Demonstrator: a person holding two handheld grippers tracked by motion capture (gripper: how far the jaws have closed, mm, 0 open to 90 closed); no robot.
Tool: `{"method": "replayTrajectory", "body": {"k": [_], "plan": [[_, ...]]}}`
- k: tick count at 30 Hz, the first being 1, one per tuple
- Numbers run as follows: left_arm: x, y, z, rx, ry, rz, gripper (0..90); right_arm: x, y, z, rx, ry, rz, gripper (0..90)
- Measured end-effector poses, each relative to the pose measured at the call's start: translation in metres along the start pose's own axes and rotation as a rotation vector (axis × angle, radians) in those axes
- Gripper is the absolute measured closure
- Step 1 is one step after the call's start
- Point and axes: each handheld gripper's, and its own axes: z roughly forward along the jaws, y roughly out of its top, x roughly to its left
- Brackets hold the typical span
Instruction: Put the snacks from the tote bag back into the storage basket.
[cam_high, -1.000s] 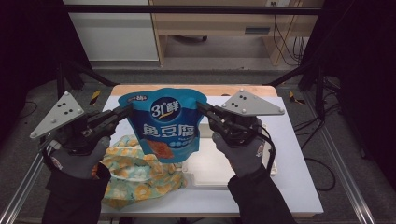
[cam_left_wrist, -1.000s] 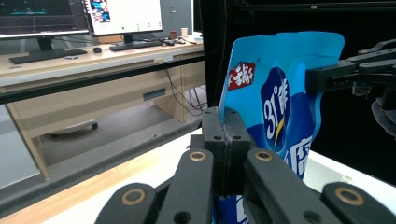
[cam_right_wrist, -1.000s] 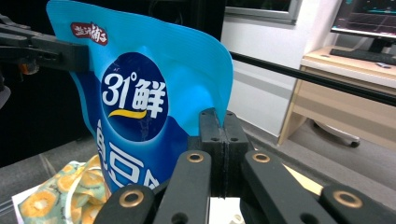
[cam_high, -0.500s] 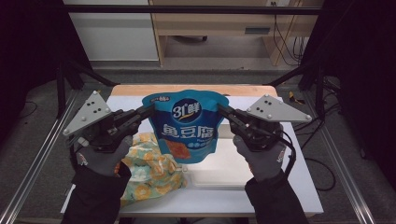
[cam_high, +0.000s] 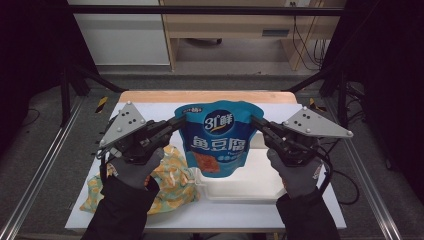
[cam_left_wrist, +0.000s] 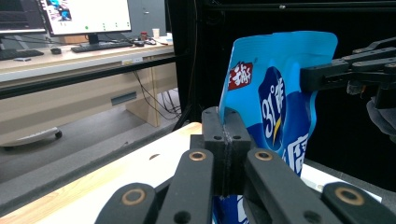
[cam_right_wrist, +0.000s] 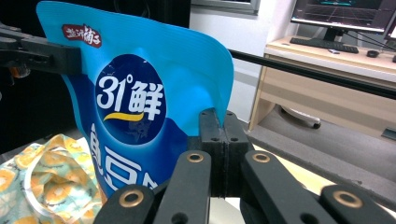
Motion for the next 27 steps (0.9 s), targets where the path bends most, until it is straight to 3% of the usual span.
{"method": "replayTrajectory", "body": {"k": [13,27], "plan": [[-0.004,-0.015,0.02,0.006,-0.026,-0.018,90.0,-0.011,-0.018,-0.005,0.018,-0.025,0.019,90.0],[-0.008,-0.035,0.035,0.048,-0.049,-0.018,90.0,-0.018,-0.046,-0.007,0.048,-0.043,0.039,90.0]]}}
